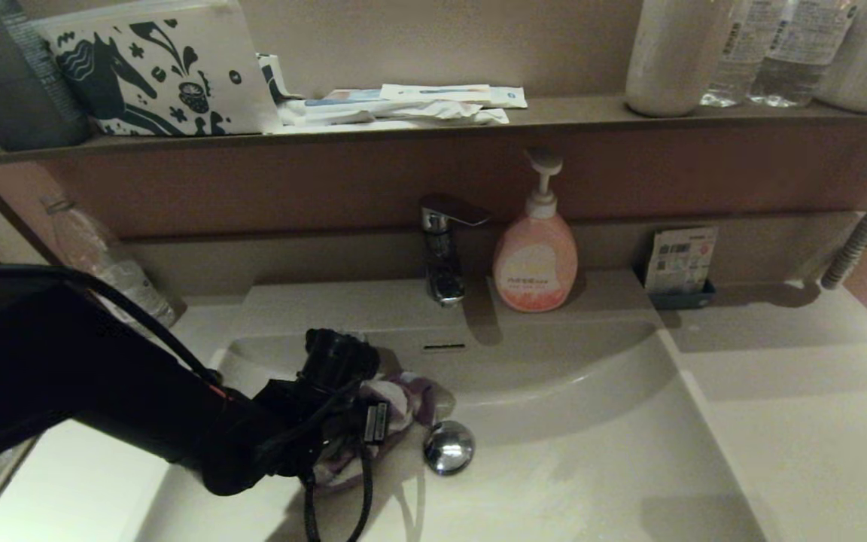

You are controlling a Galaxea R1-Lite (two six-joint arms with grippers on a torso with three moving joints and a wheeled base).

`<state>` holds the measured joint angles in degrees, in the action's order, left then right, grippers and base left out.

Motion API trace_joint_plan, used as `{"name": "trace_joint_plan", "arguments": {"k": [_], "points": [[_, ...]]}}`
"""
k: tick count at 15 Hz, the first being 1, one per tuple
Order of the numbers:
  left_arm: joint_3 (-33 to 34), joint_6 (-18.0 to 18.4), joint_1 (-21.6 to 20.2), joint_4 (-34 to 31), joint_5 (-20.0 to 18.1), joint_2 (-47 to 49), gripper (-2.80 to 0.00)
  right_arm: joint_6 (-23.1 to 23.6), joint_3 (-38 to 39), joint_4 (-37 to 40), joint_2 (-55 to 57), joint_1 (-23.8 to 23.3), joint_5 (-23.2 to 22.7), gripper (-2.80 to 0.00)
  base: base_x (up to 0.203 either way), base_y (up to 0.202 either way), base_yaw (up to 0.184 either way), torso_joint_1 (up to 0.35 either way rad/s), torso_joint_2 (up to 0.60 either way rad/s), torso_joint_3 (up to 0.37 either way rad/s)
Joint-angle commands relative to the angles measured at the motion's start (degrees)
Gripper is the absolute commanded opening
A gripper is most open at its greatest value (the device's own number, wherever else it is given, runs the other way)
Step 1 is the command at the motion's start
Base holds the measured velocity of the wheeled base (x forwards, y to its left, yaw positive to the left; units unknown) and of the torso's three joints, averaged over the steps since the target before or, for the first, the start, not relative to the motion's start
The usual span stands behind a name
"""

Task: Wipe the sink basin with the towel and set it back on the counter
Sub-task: Wipe the sink

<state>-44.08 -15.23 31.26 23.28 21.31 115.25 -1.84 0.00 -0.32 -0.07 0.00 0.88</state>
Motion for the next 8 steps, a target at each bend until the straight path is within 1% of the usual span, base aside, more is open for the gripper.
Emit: {"name": "trace_joint_plan", "arguments": {"k": [1,3,5,6,8], "points": [[-3.04,-0.43,2.06,-0.01,-0.01,3.44,-2.8,0.0,0.0,-0.03,0.07,0.0,0.0,-2.8,0.0,0.0,0.0,0.0,0.0,0.0],[-5.86,-0.81,4.8,-0.16,1.32,5.78,-2.8,0.0,0.0,-0.03,0.07,0.0,0.0,-2.8,0.0,0.0,0.0,0.0,0.0,0.0],[-8.11,-2.91,8.37,-0.42,3.21,7.93,-2.8,0.0,0.0,-0.03,0.07,0.0,0.0,-2.8,0.0,0.0,0.0,0.0,0.0,0.0],[-9.53,-3.78,9.96,-1.4,3.96,8.63,-2.8,0.0,0.0,-0.03,0.07,0.0,0.0,-2.8,0.0,0.0,0.0,0.0,0.0,0.0],[-13.04,-5.96,12.02,-5.56,4.16,8.83,-2.8,0.0,0.0,-0.03,0.07,0.0,0.0,-2.8,0.0,0.0,0.0,0.0,0.0,0.0]]}}
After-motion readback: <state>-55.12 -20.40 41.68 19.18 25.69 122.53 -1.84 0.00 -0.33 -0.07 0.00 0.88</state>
